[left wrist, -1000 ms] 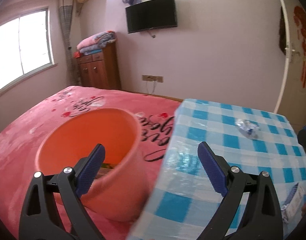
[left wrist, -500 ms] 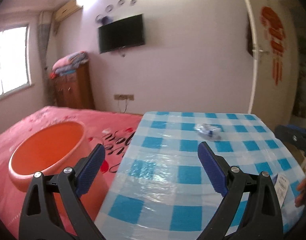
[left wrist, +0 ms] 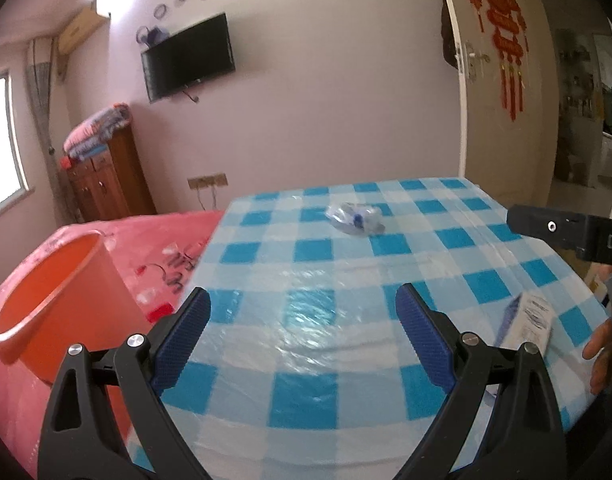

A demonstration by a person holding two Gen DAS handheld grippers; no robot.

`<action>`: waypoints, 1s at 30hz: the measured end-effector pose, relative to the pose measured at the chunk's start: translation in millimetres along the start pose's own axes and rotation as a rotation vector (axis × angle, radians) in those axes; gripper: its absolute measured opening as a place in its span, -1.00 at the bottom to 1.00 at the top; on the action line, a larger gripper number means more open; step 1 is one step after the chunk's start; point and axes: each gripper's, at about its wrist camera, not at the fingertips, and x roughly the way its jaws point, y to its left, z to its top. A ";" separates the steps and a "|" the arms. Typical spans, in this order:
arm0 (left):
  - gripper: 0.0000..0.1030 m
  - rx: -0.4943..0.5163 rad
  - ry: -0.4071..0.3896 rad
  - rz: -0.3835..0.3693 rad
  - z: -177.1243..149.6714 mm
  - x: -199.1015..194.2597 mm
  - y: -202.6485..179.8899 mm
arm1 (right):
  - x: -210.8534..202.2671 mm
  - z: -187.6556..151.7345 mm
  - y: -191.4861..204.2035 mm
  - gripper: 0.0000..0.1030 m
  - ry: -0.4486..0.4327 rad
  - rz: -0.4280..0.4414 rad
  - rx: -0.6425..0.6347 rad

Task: Collect trash
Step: 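Move both open tools back to the white milk carton on the table, then grasp the white milk carton with the left tool and lift it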

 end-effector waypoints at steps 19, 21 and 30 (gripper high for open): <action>0.83 0.201 0.116 -0.286 -23.4 2.0 -90.0 | -32.8 -31.8 -77.1 0.90 0.018 -0.157 0.074; 0.83 0.255 0.116 -0.321 -24.4 -0.9 -104.5 | -35.4 -33.2 -86.5 0.90 0.021 -0.167 0.092; 0.83 0.476 0.182 -0.438 -30.3 6.8 -163.3 | -47.1 -41.9 -128.0 0.90 0.013 -0.231 0.182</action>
